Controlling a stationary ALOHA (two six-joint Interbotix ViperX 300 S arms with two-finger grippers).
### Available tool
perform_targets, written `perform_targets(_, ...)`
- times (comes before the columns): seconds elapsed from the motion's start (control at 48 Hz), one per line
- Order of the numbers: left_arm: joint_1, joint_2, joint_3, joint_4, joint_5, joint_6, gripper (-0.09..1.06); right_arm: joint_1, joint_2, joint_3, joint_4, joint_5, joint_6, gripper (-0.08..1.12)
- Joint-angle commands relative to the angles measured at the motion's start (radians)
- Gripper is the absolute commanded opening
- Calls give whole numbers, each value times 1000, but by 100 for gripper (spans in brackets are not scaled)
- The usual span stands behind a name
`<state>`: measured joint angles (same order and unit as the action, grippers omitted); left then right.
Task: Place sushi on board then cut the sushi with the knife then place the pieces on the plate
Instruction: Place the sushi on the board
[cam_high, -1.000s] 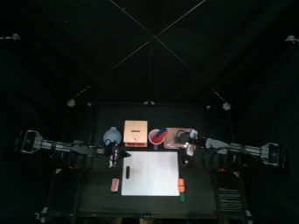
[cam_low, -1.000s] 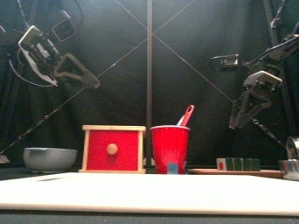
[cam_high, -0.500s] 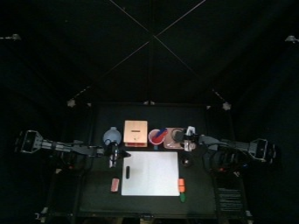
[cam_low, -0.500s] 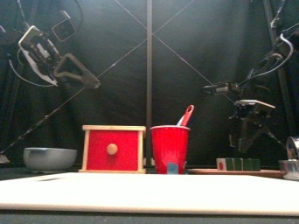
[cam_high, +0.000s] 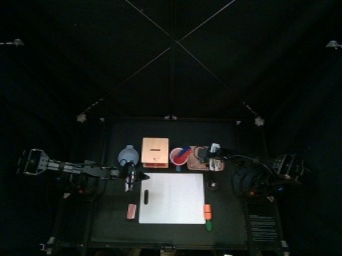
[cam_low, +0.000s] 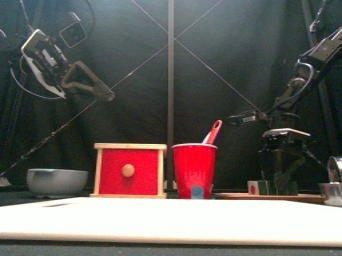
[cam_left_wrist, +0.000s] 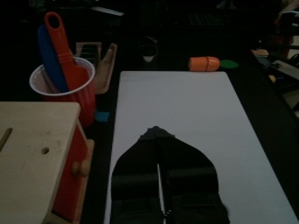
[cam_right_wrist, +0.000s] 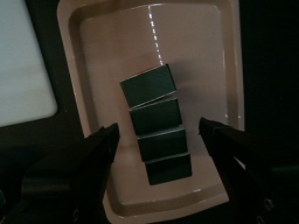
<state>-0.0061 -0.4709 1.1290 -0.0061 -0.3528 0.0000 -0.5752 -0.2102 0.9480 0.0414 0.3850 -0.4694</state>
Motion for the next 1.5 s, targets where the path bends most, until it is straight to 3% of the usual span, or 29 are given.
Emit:
perform_targets(0.021,-2,0,-12,0,-9,-2,0,-12,11,-9,58,-21,-44,101)
perform_targets(0.188,-2,0,-11,0,-9,-3,0,-21,28,2,71,-52,-51,95)
perform_targets(0.458,-2,0,-11,0,-9,-2,0,-21,11,12,89,-32,-28,59)
perform_targets(0.75,-2,0,-11,0,-9,-2,0,-3,-166,-12,347,110,51,58)
perform_targets(0.875,-2,0,-11,0,-8,-2,0,54,-230,-9,353,115,195,59)
perform_targets(1.062,-2,0,-11,0,-5,-2,0,190,-279,0,250,75,503,59)
perform_targets(1.5,-2,0,-9,-2,-5,-3,0,591,-133,-89,-288,8,1516,59)
